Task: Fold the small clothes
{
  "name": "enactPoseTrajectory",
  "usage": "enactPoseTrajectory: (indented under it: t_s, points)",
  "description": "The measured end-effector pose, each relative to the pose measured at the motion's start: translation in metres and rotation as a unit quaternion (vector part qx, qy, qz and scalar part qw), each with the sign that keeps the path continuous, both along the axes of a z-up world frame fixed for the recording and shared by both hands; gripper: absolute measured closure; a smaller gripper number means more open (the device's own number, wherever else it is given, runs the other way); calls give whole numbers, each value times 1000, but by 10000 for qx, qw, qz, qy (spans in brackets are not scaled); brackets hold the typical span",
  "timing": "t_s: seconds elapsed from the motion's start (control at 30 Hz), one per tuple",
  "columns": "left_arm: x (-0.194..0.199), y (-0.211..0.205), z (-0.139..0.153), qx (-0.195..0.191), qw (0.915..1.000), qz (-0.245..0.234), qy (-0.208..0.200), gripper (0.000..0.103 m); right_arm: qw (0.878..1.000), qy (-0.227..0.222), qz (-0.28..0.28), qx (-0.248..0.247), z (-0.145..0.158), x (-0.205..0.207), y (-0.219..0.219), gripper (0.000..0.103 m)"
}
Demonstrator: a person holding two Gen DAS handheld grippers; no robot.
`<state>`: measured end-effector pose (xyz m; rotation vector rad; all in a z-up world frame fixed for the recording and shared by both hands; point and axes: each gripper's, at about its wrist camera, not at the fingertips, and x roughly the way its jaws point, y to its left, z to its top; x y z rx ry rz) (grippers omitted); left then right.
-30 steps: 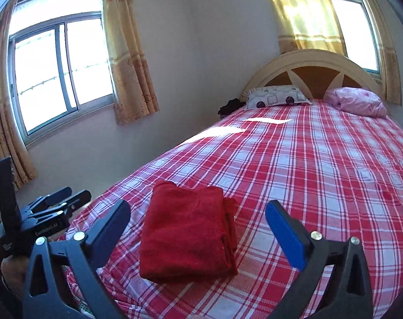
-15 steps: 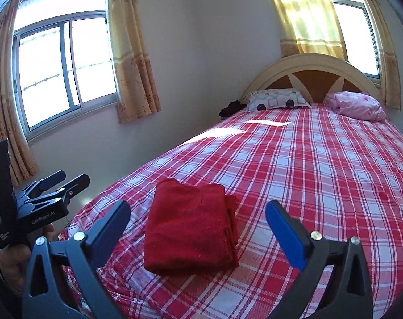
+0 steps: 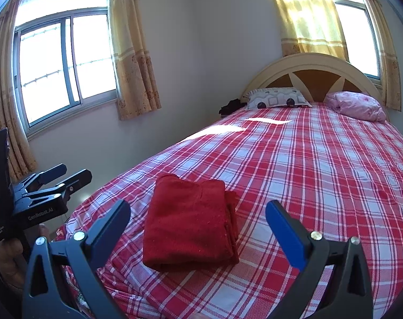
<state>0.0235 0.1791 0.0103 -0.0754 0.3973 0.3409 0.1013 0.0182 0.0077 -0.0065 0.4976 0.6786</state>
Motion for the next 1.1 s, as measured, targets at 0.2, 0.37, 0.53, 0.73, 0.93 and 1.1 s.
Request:
enactPoseTrajectory:
  t_s: [0.2, 0.37, 0.53, 0.73, 0.93, 1.1]
  points:
    - [-3, -3, 4, 32, 10000, -43, -44, 9, 9999, -123, -65, 66, 4, -3, -4, 0]
    - [-7, -8, 9, 119, 9998, -139, -105, 9, 9997, -205, -76, 94, 6, -6, -6, 0]
    - [-10, -12, 13, 205, 9995, -189, -174, 9, 9997, -216, -67, 94, 7, -7, -6, 0]
    - [-9, -13, 11, 257, 9994, -195, -155, 8, 9997, -217, -35, 61, 6, -10, -5, 0]
    - [-9, -12, 7, 220, 9994, -230, -145, 8, 9998, -166, -45, 44, 3, -9, -4, 0]
    - [-10, -15, 7, 319, 9990, -259, -196, 8, 9999, -156, -34, 20, 0, -10, -6, 0]
